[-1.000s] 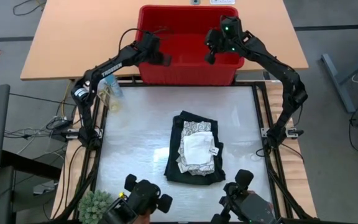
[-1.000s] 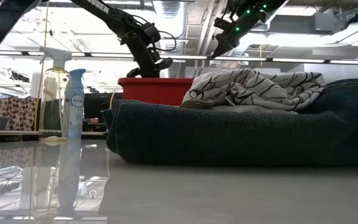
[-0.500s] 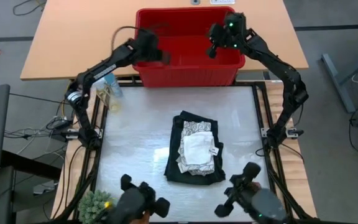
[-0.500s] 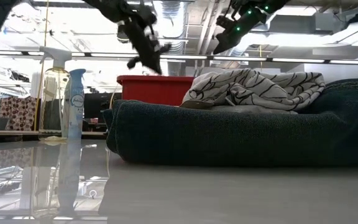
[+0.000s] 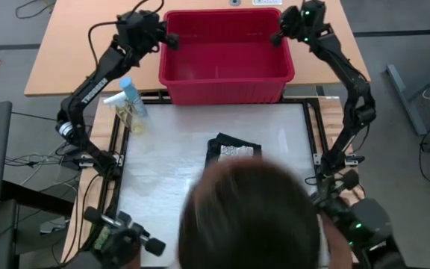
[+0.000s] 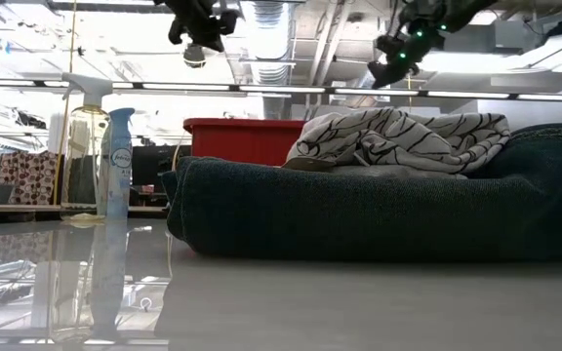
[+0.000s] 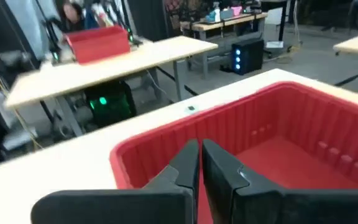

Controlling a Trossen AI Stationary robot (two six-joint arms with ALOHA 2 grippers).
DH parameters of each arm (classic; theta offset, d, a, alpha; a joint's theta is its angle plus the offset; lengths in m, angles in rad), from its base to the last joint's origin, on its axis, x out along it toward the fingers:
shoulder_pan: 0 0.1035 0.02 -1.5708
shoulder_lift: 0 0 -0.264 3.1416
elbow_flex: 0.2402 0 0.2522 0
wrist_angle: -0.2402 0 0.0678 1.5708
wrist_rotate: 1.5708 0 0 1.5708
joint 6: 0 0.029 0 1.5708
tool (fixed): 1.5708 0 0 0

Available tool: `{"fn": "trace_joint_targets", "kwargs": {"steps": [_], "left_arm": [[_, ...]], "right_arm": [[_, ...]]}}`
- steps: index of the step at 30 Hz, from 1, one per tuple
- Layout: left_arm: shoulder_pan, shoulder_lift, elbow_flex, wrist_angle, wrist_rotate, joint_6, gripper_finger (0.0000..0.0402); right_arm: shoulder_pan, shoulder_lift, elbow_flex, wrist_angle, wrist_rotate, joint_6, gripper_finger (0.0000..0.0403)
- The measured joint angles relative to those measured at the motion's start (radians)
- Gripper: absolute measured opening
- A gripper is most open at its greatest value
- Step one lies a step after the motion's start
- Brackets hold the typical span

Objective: Fold Laundry from Bin
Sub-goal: Put the stacked folded clothes into the red laundry bin

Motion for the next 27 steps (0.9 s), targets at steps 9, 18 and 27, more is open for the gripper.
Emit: {"fn": "trace_joint_targets", "kwargs": {"steps": [9, 18, 27], "left_arm": [[0.091, 0.065, 0.0, 0.17, -0.017, 0.227, 0.0009], [0.18, 0.212, 0.0, 0.344, 0.18, 0.12, 0.0009], [0.238, 0.36, 0.0, 0.314, 0.439, -0.205, 0.0009]], "right_arm": [[-0.116, 0.0, 0.0, -0.003, -0.206, 0.076, 0.0018], [-0.118, 0.083, 0.001, 0.112, -0.362, 0.276, 0.0018], [-0.033, 0.248, 0.0, 0.095, -0.396, 0.343, 0.0018]]}}
